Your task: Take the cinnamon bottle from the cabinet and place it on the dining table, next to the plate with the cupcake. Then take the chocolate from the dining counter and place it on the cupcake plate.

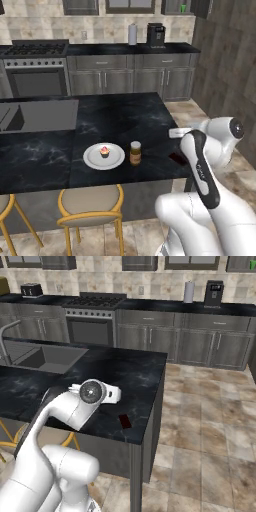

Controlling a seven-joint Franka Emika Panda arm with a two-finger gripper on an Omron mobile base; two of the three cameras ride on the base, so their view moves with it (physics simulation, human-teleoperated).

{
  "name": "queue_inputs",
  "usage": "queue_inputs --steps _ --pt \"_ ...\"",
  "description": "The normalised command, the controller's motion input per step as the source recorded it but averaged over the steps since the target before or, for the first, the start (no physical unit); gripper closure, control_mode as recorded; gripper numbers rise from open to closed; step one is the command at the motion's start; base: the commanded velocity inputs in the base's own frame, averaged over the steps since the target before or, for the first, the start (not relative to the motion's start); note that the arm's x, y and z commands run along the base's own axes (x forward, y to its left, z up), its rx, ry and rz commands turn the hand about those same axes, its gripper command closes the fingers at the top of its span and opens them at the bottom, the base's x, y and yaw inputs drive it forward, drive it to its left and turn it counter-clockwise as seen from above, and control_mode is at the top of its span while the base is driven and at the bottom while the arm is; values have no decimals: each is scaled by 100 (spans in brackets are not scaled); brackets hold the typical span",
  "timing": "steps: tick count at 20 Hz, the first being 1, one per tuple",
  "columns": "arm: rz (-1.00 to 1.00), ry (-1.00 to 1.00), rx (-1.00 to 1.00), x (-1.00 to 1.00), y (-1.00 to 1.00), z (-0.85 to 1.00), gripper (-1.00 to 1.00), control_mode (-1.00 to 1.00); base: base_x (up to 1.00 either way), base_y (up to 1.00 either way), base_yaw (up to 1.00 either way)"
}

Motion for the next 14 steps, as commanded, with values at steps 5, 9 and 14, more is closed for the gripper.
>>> queue_inputs --steps 5,9,14 --pt "-21 48 -21 4 -72 -29 -100 -100 0 0 0" --pt "-6 58 -26 28 -49 -80 -100 -100 0 0 0" --pt "0 41 -9 38 -1 -51 -100 -100 0 0 0"
